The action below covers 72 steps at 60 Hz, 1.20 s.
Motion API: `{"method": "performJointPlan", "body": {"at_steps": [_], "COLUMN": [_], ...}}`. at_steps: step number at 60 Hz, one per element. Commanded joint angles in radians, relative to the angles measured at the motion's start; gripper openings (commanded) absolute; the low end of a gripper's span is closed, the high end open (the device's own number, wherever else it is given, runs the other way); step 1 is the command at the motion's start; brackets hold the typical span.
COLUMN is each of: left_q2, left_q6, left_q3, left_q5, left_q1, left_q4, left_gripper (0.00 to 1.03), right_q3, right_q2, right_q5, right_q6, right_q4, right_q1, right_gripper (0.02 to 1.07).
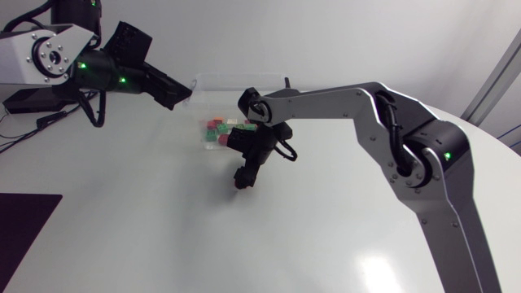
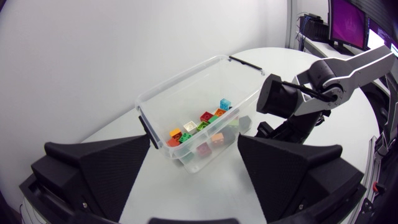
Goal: Place the duplo bricks in the container
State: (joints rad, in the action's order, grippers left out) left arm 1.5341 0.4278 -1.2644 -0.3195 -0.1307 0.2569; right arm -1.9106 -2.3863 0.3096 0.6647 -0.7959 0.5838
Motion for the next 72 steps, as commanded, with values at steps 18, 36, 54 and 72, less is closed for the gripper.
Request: {"method": "performJointPlan", "body": {"at_steps": [18, 36, 54, 72], "left_q2": [-0.086, -0.158, -0.276, -0.442], "left_q6": [0.046, 0.046, 0.026, -0.012], "left_q3": [0.158, 0.254, 0.405, 0.536], "left_q5": [0.010, 0.008, 0.008, 0.022], "left_q1": [0.037, 0.059, 0.100, 0.140], "left_q4": [0.001, -0.011, -0.084, -0.122], "left_gripper": [0.98, 0.98, 0.98, 0.98], "right_q3": [-0.045, -0.044, 0.044, 0.119], "right_q2": [-0.076, -0.042, 0.167, 0.352], "right_q5": [-0.012, -0.079, -0.079, -0.037], "right_q6": [0.039, 0.035, 0.004, -0.079], "right_q4": [-0.055, -0.135, -0.161, -0.077], "right_q1": [0.025, 0.030, 0.027, -0.009], "right_gripper": [0.67, 0.37, 0.37, 0.37]}}
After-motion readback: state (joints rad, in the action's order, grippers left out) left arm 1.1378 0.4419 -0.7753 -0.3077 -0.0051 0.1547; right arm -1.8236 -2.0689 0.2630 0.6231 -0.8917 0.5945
